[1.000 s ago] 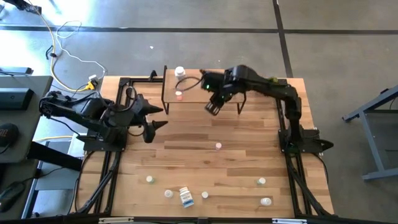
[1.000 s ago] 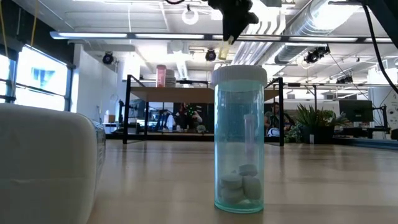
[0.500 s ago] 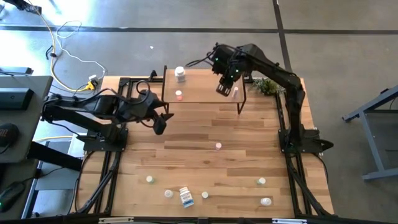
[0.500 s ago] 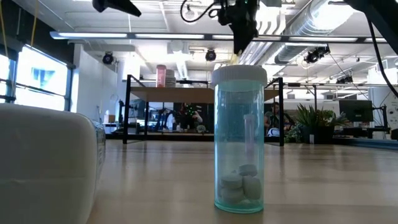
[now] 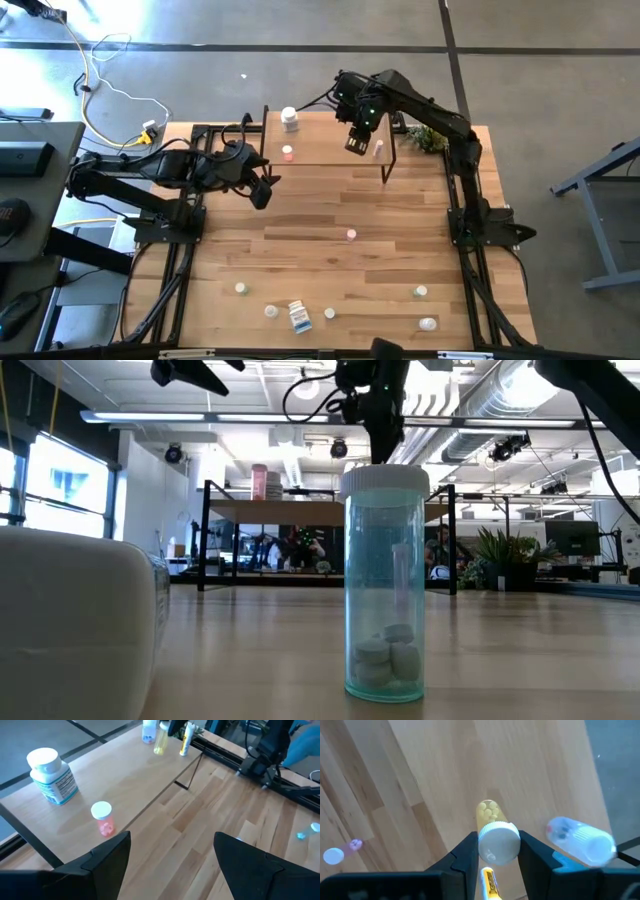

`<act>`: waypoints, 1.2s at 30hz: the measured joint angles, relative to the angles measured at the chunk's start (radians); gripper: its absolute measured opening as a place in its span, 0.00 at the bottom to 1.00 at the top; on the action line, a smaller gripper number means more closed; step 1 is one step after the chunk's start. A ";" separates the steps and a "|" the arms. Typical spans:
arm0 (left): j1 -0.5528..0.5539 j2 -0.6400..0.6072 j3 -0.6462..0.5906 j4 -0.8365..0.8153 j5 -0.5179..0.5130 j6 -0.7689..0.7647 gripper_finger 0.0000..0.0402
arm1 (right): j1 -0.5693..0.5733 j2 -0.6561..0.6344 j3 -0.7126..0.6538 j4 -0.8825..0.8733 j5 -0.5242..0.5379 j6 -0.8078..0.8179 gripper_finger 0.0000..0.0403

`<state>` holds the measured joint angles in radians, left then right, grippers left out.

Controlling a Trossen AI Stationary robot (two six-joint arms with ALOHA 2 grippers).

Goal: Pick and place medicine bottles onto shelf by color
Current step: Put the yellow pill bottle on the shelf

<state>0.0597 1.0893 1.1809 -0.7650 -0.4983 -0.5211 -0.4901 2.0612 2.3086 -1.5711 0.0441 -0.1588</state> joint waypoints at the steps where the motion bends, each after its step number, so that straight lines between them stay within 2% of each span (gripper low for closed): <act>1: 0.000 0.000 0.000 0.000 0.000 -0.001 0.69 | 0.000 0.008 0.000 0.000 0.000 -0.001 0.26; 15: 0.000 0.000 0.000 0.000 0.004 -0.001 0.69 | -0.036 0.048 0.000 0.000 0.034 0.096 0.26; 36: 0.000 0.000 0.000 -0.001 0.016 0.001 0.69 | -0.067 0.063 0.000 0.000 0.031 0.114 0.26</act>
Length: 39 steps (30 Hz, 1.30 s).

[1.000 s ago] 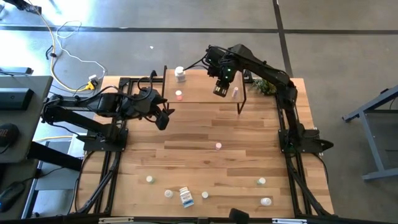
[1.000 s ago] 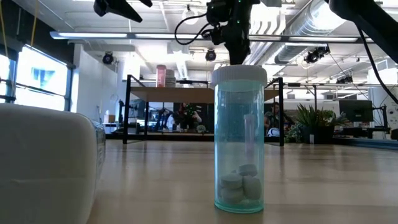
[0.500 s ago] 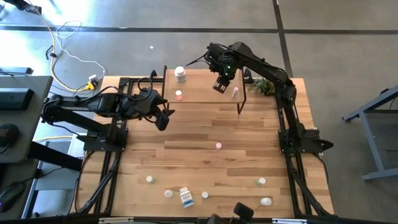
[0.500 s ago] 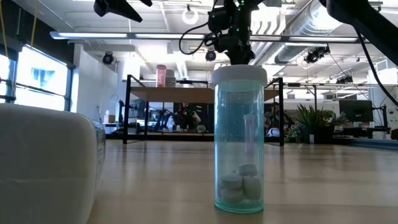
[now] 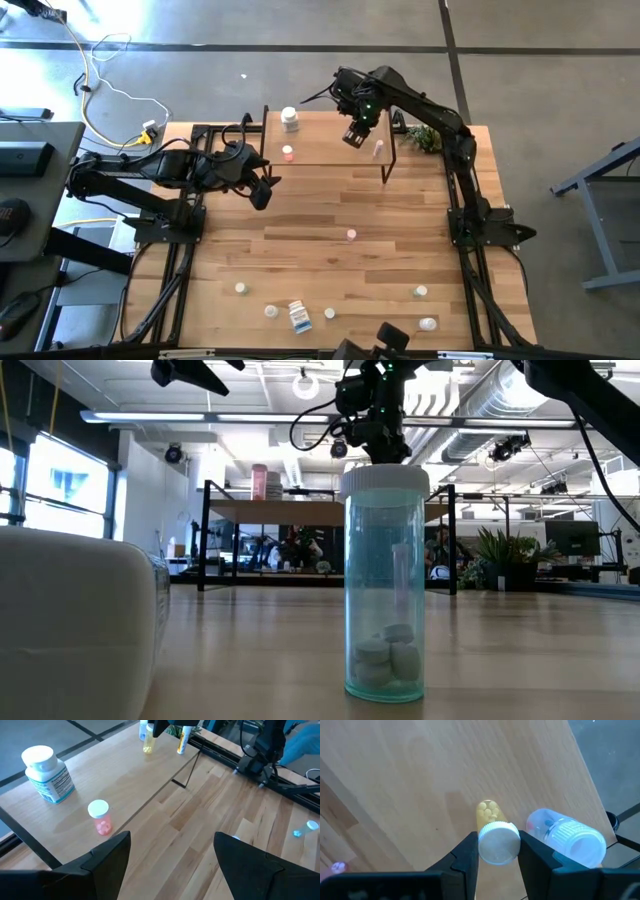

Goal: Pick and place medicine bottles onto shelf by color
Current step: Put the yellow pill bottle on the shelf

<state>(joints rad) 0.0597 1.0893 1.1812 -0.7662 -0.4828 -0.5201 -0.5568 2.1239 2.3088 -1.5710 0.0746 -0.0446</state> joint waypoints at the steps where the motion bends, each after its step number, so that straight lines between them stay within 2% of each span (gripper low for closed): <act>1: 0.000 0.000 0.000 0.000 0.000 0.000 0.69 | 0.000 0.000 0.000 0.000 0.000 0.001 0.26; 11: 0.000 0.000 0.000 0.000 0.000 0.000 0.69 | 0.000 0.000 0.000 0.000 0.000 0.003 0.27; 22: 0.000 0.000 0.000 0.000 0.001 0.000 0.69 | 0.000 0.000 0.000 0.000 0.001 0.003 0.39; 29: 0.000 0.000 0.000 0.000 0.001 0.000 0.69 | 0.000 0.000 0.000 0.000 0.049 0.000 0.39; 39: 0.000 0.000 0.000 0.000 0.001 0.000 0.69 | 0.000 0.000 0.000 0.000 0.024 -0.008 0.39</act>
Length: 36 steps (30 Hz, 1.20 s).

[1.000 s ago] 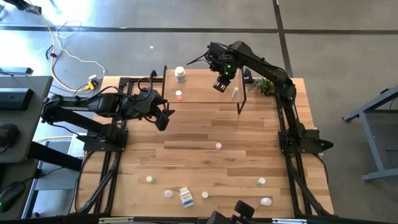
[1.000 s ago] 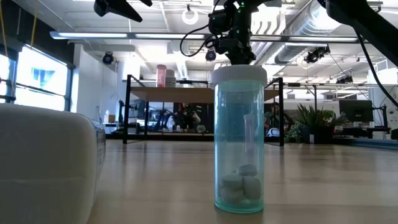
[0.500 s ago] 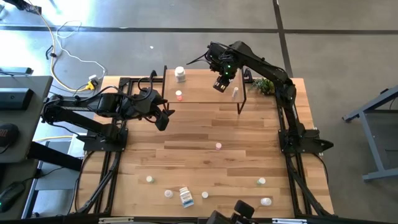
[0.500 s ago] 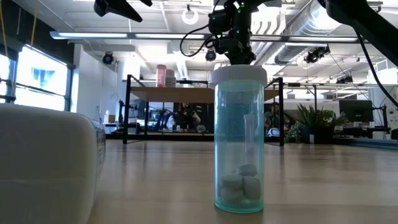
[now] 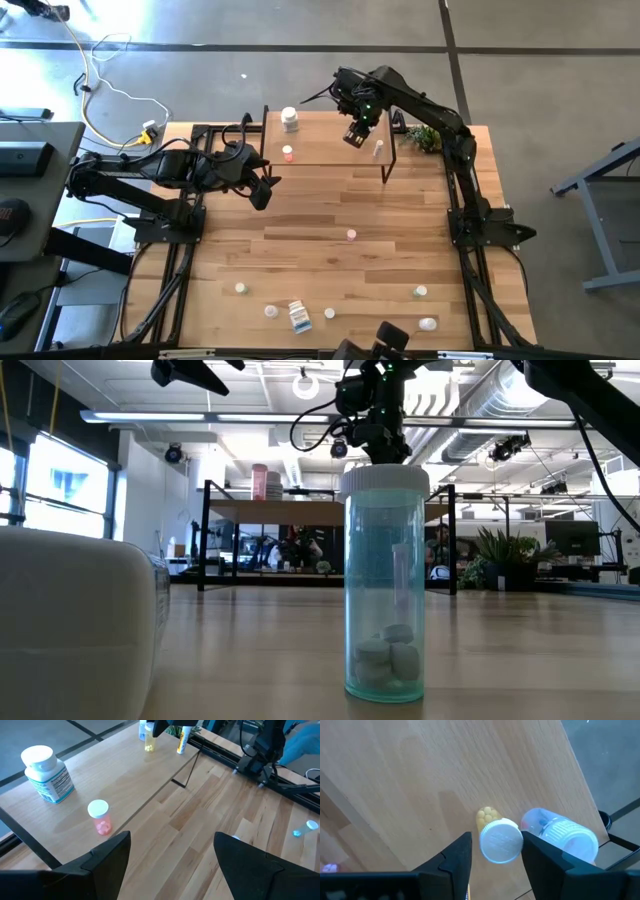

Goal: Pick and place medicine bottles onto shelf by color
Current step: Put the yellow pill bottle on the shelf, then put the left blue pill bottle on the shelf

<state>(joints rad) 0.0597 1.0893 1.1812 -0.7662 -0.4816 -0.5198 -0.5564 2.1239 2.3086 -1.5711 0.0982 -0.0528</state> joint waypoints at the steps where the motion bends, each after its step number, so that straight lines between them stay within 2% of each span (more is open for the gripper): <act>1: 0.000 0.000 0.000 0.000 0.000 0.000 0.69 | 0.000 0.000 0.000 0.000 0.000 0.000 0.39; 27: 0.000 0.000 0.000 0.000 0.000 0.000 0.69 | 0.000 0.000 0.000 0.009 0.000 -0.008 0.39; 36: 0.000 0.000 0.000 -0.001 0.000 0.000 0.69 | 0.000 -0.023 0.041 0.022 0.007 -0.015 0.39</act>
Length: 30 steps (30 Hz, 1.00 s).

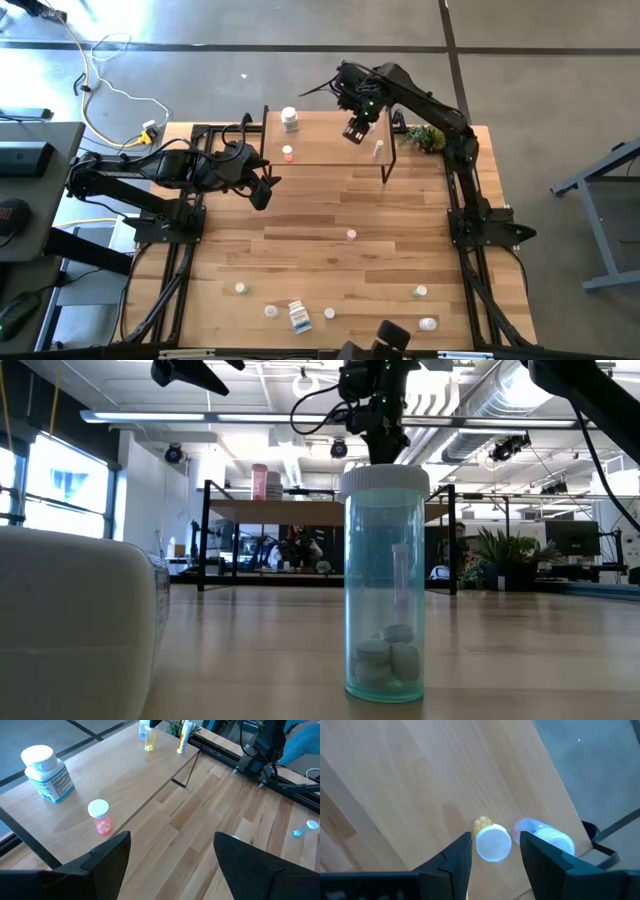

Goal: Pick and place medicine bottles onto shelf by color
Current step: Put the left blue pill bottle on the shelf

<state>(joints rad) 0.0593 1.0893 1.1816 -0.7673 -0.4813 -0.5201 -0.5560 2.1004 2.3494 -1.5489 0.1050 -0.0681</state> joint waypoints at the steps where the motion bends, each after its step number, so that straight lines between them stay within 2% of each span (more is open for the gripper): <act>1: 0.000 0.000 0.000 0.000 0.000 0.000 0.69 | 0.000 0.000 0.006 -0.008 0.001 0.000 0.39; 12: 0.000 0.000 0.000 -0.010 0.000 0.000 0.69 | 0.004 -0.028 0.006 -0.022 -0.003 0.000 0.39; 23: -0.001 0.000 0.000 -0.030 0.040 -0.003 0.69 | 0.057 -0.192 0.002 -0.021 -0.008 0.000 0.39; 26: -0.001 0.000 0.000 -0.030 0.066 -0.003 0.69 | 0.079 -0.258 -0.040 -0.020 -0.008 0.000 0.39; 30: -0.001 0.000 0.000 -0.030 0.114 -0.002 0.69 | 0.108 -0.375 -0.203 0.028 -0.009 0.022 0.39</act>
<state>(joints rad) 0.0586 1.0893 1.1816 -0.7971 -0.3671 -0.5217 -0.4477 1.7251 2.1459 -1.5211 0.0963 -0.0465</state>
